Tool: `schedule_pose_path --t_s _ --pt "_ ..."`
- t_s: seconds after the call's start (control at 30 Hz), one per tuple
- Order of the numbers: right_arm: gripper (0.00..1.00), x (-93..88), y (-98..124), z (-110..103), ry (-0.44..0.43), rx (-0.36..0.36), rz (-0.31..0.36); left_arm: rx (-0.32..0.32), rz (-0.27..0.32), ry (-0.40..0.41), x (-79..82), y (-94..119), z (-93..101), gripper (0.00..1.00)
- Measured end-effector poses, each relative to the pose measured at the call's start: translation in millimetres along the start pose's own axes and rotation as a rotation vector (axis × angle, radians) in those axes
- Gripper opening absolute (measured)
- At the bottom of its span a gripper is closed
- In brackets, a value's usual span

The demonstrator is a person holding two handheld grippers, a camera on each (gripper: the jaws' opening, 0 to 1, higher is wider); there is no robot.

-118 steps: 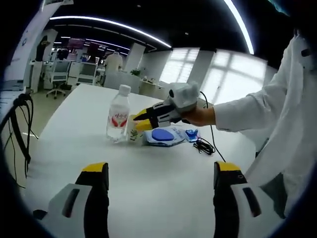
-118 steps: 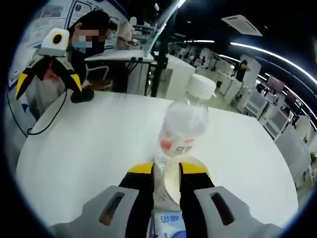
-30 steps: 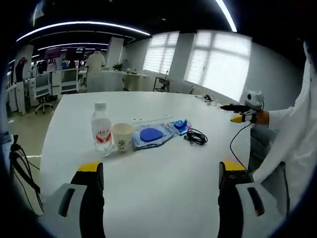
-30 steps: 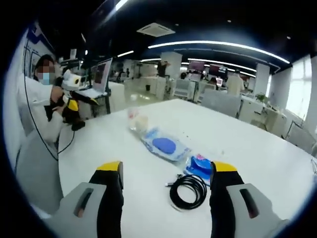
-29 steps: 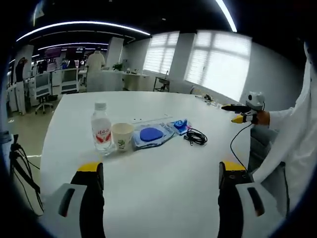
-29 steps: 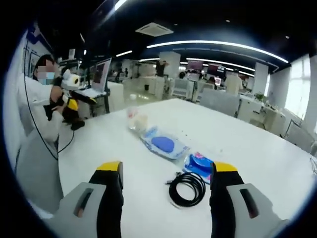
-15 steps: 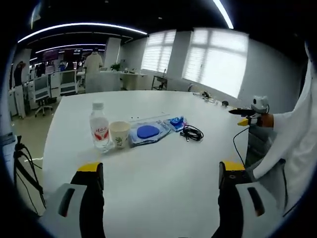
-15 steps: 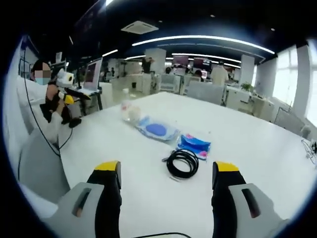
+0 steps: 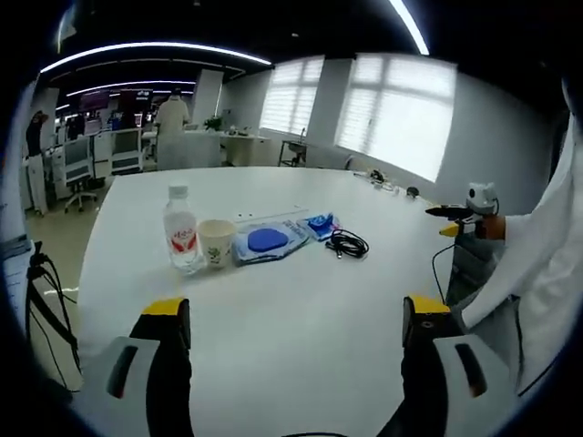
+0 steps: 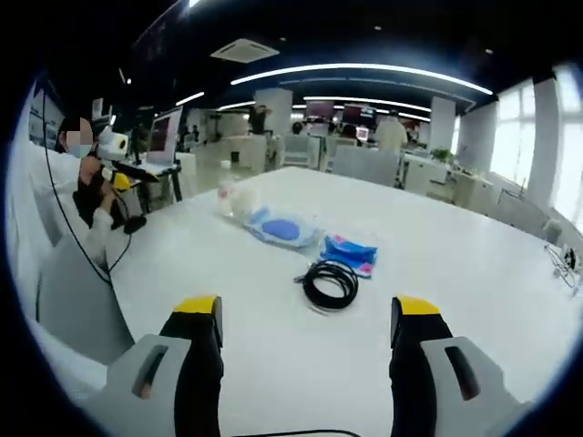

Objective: Arrange the tabletop items into an orderly group along one side of the table until the central work area is clear of visible clutter.

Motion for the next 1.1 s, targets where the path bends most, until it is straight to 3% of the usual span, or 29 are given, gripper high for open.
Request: schedule_pose_path --t_s 0.67,1.1 --pt "0.73 -4.0 -7 -9 -0.010 0.028 0.003 0.004 0.000 0.047 -25.0 -1 17.6 1.00" --pt "0.72 -23.4 -11 -13 -0.036 0.038 -0.021 0.011 0.022 0.085 -38.9 -1 28.0 1.00"
Point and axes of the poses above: the point that each gripper's makers call its tool centre point, and the gripper's own axes: y roughly backward along the fingers, z roughly to its right, x roughly out of its top, the point moved 6 cm from there along y, roughly backward along the fingers, and after that the axes turned 12 degrees about -x, right-handed, at the moved point
